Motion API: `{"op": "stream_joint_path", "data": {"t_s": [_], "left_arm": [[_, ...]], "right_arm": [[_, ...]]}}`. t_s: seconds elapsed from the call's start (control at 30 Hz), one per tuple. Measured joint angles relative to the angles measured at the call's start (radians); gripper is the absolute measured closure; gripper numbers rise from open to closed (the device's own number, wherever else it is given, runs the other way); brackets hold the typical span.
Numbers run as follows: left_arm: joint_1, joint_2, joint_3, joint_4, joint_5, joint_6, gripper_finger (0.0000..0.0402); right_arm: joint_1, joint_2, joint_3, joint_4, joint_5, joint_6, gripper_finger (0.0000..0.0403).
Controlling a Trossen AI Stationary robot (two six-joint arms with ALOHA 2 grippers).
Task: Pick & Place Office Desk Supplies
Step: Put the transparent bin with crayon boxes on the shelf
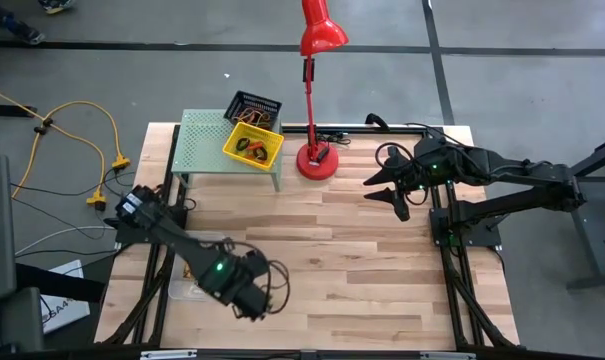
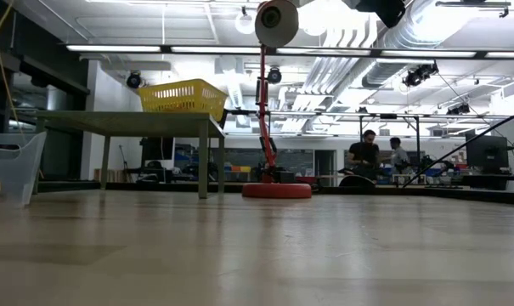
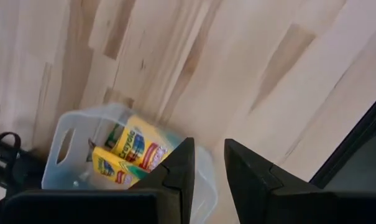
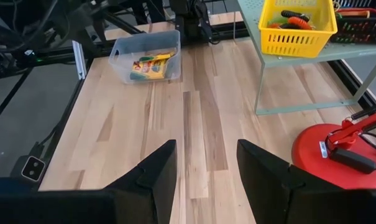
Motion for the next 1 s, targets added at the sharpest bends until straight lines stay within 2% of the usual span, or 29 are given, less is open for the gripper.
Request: {"op": "stream_joint_path", "data": {"t_s": [0.27,0.7,1.0], "left_arm": [[-0.08,0.0,-0.074,0.055,0.051,-0.055,0.032],[-0.201,0.0,-0.2,0.233,0.059,-0.199,0.032],[-0.243,0.001,-0.219,0.274,0.039,-0.281,0.032]], "right_arm": [[0.0,0.0,0.0,-0.017,0.0,0.0,0.0247],[0.0,0.0,0.0,-0.012,0.0,0.0,0.0247],[0.0,0.0,0.0,-0.036,-0.023,0.029,0.0247]]}}
